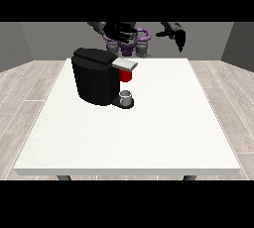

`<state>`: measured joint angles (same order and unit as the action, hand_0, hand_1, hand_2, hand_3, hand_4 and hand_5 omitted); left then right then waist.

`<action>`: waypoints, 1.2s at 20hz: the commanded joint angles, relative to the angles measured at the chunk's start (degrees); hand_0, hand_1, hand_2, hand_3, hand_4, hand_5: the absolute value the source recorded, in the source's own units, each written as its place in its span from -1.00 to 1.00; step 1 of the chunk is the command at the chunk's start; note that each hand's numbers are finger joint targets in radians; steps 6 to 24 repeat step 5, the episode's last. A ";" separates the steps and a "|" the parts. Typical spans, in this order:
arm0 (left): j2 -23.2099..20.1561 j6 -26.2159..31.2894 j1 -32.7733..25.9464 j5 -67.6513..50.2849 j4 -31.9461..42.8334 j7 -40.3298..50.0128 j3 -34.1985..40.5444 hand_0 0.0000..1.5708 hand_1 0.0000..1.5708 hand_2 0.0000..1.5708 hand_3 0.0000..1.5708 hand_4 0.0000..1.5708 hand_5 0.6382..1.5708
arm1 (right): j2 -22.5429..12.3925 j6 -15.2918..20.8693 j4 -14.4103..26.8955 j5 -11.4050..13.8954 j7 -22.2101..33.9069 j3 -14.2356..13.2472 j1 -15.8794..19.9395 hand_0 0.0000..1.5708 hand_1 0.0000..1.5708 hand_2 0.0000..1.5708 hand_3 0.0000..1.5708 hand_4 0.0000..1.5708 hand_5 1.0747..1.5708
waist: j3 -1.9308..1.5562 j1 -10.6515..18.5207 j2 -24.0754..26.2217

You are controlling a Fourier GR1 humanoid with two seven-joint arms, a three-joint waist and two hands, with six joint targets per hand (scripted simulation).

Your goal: Insert the coffee pod into the coffee machine and close the lid

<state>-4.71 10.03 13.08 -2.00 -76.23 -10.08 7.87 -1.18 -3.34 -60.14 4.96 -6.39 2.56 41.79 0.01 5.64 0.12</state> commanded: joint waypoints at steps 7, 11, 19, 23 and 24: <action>-1.16 -1.08 -4.90 -0.05 4.93 -4.50 3.01 -1.00 -1.00 -1.00 -1.00 -0.76 1.00 | 1.16 0.05 -8.20 -9.21 -2.96 6.30 -17.36 -1.00 -1.00 -1.00 -1.00 -0.80 1.00 | 0.00 -7.39 5.27; -1.16 -1.08 -4.90 -0.05 4.93 -4.50 3.01 -1.00 -1.00 -1.00 -1.00 -0.76 1.00 | 1.16 0.05 -8.20 -9.21 -2.96 6.30 -17.36 -1.00 -1.00 -1.00 -1.00 -0.80 1.00 | 0.00 -7.39 5.27; -1.16 -1.08 -4.90 -0.05 4.93 -4.50 3.01 -1.00 -1.00 -1.00 -1.00 -0.76 1.00 | 1.16 0.05 -8.20 -9.21 -2.96 6.30 -17.36 -1.00 -1.00 -1.00 -1.00 -0.80 1.00 | 0.00 -7.39 5.27; -1.16 -1.08 -4.90 -0.05 4.93 -4.50 3.01 -1.00 -1.00 -1.00 -1.00 -0.76 1.00 | 1.16 0.05 -8.20 -9.21 -2.96 6.30 -17.36 -1.00 -1.00 -1.00 -1.00 -0.80 1.00 | 0.00 -7.39 5.27; -1.16 -1.08 -4.90 -0.05 4.93 -4.50 3.01 -1.00 -1.00 -1.00 -1.00 -0.76 1.00 | 1.16 0.05 -8.20 -9.21 -2.96 6.30 -17.36 -1.00 -1.00 -1.00 -1.00 -0.80 1.00 | 0.00 -7.39 5.27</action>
